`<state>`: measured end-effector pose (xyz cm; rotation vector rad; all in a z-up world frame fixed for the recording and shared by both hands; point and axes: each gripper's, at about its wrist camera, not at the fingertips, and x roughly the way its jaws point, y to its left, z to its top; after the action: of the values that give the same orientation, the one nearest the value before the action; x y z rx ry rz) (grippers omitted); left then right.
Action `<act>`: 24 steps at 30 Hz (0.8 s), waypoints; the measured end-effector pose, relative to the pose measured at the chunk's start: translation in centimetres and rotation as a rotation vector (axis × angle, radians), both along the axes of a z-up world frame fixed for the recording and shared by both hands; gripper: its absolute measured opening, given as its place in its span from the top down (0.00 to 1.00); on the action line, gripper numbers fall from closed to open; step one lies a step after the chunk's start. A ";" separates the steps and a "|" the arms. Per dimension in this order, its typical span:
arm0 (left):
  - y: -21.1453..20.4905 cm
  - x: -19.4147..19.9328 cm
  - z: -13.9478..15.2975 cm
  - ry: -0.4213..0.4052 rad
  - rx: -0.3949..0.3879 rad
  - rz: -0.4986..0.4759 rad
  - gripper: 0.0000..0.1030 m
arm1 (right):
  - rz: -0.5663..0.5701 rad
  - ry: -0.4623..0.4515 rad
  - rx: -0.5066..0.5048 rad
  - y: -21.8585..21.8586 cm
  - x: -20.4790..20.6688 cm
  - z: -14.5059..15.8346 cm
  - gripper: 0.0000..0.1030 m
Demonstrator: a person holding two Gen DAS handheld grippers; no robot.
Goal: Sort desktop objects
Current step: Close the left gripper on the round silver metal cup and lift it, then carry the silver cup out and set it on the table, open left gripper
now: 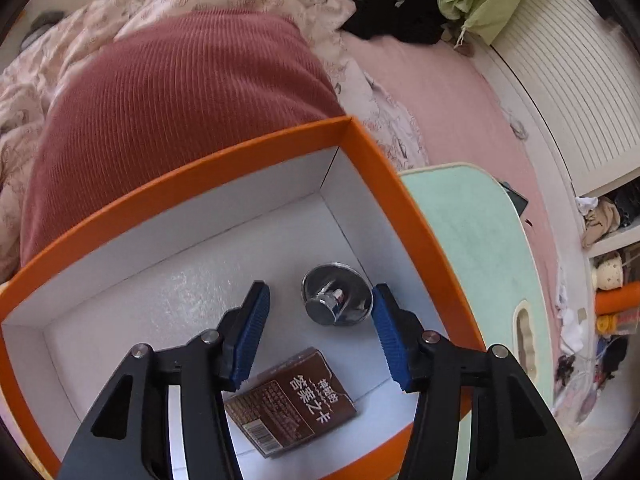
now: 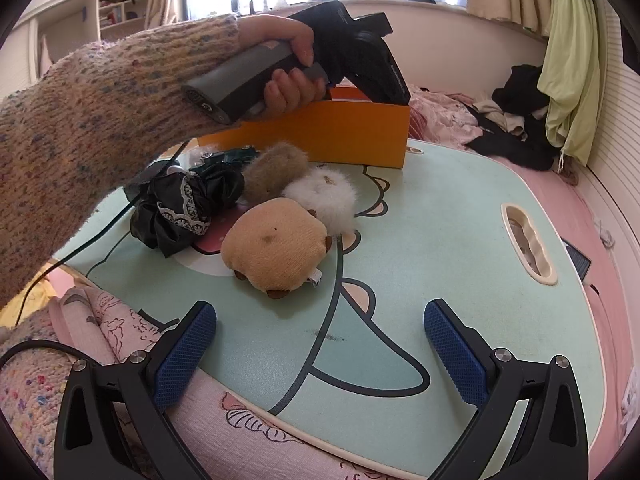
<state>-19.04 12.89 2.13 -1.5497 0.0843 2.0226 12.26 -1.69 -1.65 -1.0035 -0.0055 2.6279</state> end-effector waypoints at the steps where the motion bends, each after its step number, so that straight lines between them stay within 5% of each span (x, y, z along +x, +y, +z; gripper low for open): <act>1: 0.2 0.2 0.0 0.018 -0.015 -0.015 0.69 | -0.001 0.002 -0.001 0.0 0.1 0.0 0.00; 8: -2.5 1.4 2.2 0.067 0.089 -0.033 0.69 | -0.013 0.002 0.001 -0.2 -0.1 0.0 0.00; 17: -13.6 12.0 11.2 0.341 0.241 -0.122 0.69 | -0.025 0.000 0.002 -0.3 0.0 -0.1 0.00; 20: -18.8 15.4 10.7 0.389 0.230 -0.077 0.69 | -0.031 -0.001 0.001 -0.3 0.0 -0.1 0.00; 24: -25.5 15.8 6.1 0.383 0.139 0.150 0.69 | -0.036 -0.003 0.002 -0.3 0.0 -0.1 0.00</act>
<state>-3.27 -12.59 8.24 -1.0980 -0.0249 2.3682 12.26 -1.98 -1.78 -0.9973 0.0100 2.5936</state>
